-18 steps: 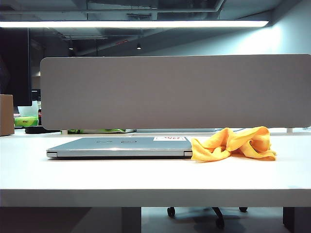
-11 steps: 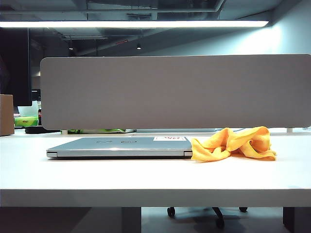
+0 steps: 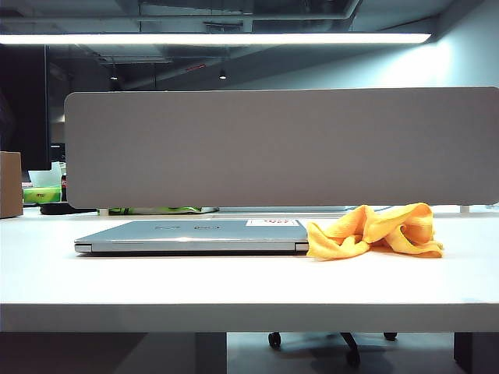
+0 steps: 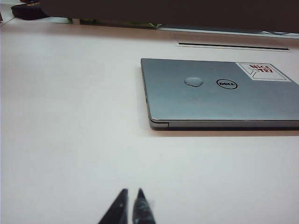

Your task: Pick up the rag and use it to wipe the water off the lid of the laptop on the table.

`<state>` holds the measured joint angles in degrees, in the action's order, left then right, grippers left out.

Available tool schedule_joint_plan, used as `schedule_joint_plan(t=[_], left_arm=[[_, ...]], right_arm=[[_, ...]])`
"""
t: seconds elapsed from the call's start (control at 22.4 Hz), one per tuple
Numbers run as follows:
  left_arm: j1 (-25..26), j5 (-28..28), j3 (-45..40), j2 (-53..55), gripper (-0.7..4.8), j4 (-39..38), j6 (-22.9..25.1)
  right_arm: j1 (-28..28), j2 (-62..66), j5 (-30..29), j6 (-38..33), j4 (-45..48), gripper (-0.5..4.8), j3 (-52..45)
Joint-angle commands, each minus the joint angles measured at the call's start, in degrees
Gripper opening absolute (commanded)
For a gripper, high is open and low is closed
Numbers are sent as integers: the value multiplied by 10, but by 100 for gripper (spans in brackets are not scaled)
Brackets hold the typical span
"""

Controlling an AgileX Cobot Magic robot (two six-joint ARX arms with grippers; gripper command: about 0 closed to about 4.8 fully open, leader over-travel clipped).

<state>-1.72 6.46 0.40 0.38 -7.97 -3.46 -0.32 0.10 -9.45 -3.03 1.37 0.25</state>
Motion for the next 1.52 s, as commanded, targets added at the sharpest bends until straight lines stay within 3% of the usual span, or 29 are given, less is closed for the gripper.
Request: schedule_joint_plan(t=[0.04,0.76,0.85,0.94,1.07,1.16,1.2,1.29,1.38,1.47,1.52], left_arm=[[0,2,0,0,19,3,0],[0,2,0,0,19,4,0],[1,16,3,0,19,10,-28],[0,49,13,0,19,26,-67],[0,50,53,0,19,43,-160],[0,52,81,0,19,42,-209],[0,52,96,0,19,43,-205],[1,50,105,0,19,42,-204],[2,65,111,0,19,30,-168],[2,116,111,4,19,-3,-113],[2,134,111,10,19,-25,-101]], right_arm=[[0,-1,-1,-2,5,0,-2],[0,-1,-1,-2,6,0,-2],[0,-1,-2,-2,6,0,-1],[0,-1,-42,-54,6,0,0],[0,-1,-131,-236,73,-1,3],[0,-1,-150,-343,110,-1,14],[0,-1,-144,-370,117,-2,25],[0,-1,-132,-373,127,-1,37],[-1,-1,-160,-371,106,-2,73],[0,6,-163,-296,-31,-5,147],[-1,24,-153,-195,-149,-5,207]])
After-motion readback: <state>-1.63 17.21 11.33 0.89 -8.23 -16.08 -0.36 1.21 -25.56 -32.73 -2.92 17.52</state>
